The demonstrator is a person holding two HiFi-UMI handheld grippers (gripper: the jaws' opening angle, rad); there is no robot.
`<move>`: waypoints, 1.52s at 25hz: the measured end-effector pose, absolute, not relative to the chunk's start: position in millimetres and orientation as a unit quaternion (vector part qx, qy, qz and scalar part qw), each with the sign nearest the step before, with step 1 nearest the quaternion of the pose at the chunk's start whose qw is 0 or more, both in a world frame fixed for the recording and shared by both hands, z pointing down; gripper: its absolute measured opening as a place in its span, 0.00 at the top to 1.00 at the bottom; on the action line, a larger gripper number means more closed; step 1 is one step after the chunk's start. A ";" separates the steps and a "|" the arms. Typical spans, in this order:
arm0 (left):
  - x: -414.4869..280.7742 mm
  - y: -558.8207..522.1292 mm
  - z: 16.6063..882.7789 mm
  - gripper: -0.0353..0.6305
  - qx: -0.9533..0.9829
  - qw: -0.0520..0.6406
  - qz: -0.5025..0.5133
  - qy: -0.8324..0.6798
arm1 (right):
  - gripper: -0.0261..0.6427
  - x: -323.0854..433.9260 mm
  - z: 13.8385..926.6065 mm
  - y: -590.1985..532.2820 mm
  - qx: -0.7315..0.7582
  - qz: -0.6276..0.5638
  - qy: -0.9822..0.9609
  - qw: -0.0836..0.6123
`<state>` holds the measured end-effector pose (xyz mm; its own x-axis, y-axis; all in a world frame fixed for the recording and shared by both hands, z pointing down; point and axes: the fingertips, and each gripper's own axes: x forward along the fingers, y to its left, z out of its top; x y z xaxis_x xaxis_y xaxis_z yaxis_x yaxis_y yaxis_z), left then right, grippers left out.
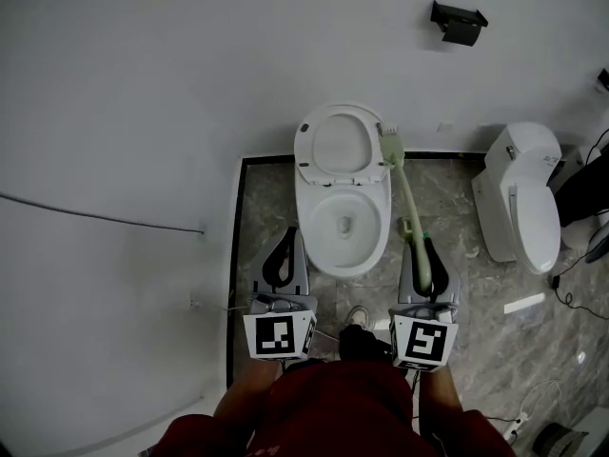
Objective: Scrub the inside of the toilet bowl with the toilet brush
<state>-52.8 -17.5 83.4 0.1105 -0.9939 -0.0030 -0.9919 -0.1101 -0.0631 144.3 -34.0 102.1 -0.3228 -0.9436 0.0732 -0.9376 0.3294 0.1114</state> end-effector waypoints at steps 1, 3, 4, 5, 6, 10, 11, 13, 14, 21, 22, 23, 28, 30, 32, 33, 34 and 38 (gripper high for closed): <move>-48.8 -26.5 85.0 0.94 -0.743 0.025 -0.020 0.668 | 0.79 148.2 104.2 -43.6 0.578 -0.021 -0.813 0.062; -41.9 -39.5 90.3 0.94 -0.741 0.028 -0.023 0.671 | 0.79 153.6 111.3 -57.9 0.574 -0.017 -0.816 0.066; -38.9 -44.1 93.3 0.94 -0.740 0.028 -0.025 0.672 | 0.79 155.5 115.8 -63.0 0.570 -0.015 -0.819 0.069; -36.2 -48.7 95.9 0.94 -0.739 0.028 -0.028 0.673 | 0.79 157.3 120.4 -68.0 0.566 -0.013 -0.821 0.073; -33.6 -53.7 97.9 0.94 -0.737 0.029 -0.029 0.674 | 0.79 159.0 124.9 -73.2 0.563 -0.011 -0.823 0.077; -29.3 -72.5 108.4 0.94 -0.737 0.023 -0.034 0.675 | 0.79 160.0 145.5 -91.1 0.554 0.013 -0.827 0.095; -30.0 -76.7 112.3 0.94 -0.737 0.019 -0.037 0.675 | 0.79 158.1 151.3 -94.2 0.551 0.018 -0.828 0.102; -32.0 -84.7 121.5 0.94 -0.738 0.011 -0.039 0.674 | 0.79 152.7 163.8 -99.8 0.543 0.027 -0.831 0.116; -33.5 -88.2 127.2 0.94 -0.738 0.006 -0.039 0.673 | 0.79 149.2 170.6 -102.0 0.539 0.031 -0.833 0.122; -51.0 -105.2 194.1 0.94 -0.748 -0.028 -0.055 0.661 | 0.79 113.9 246.6 -102.9 0.508 0.077 -0.840 0.173; -53.0 -106.8 207.1 0.94 -0.751 -0.031 -0.062 0.657 | 0.79 110.2 261.7 -100.9 0.504 0.085 -0.840 0.181; -55.3 -109.0 220.4 0.94 -0.753 -0.035 -0.067 0.654 | 0.79 106.8 277.1 -99.3 0.501 0.092 -0.839 0.192; -70.5 -115.1 286.8 0.94 -0.756 -0.056 -0.056 0.650 | 0.79 88.9 358.8 -95.4 0.488 0.126 -0.832 0.230; -75.4 -114.5 313.3 0.94 -0.762 -0.060 -0.049 0.643 | 0.79 79.9 392.6 -95.1 0.488 0.135 -0.828 0.239; -77.4 -111.6 341.5 0.94 -0.767 -0.067 -0.047 0.636 | 0.79 72.8 429.2 -94.3 0.486 0.141 -0.826 0.248; -77.9 -109.8 355.9 0.94 -0.769 -0.069 -0.049 0.633 | 0.79 70.1 448.6 -94.5 0.484 0.144 -0.825 0.254; -78.4 -108.4 370.3 0.94 -0.771 -0.070 -0.052 0.631 | 0.79 67.6 468.0 -95.3 0.482 0.148 -0.823 0.261; -78.4 -102.7 426.9 0.94 -0.771 -0.090 -0.060 0.627 | 0.79 61.8 535.3 -94.5 0.476 0.164 -0.814 0.289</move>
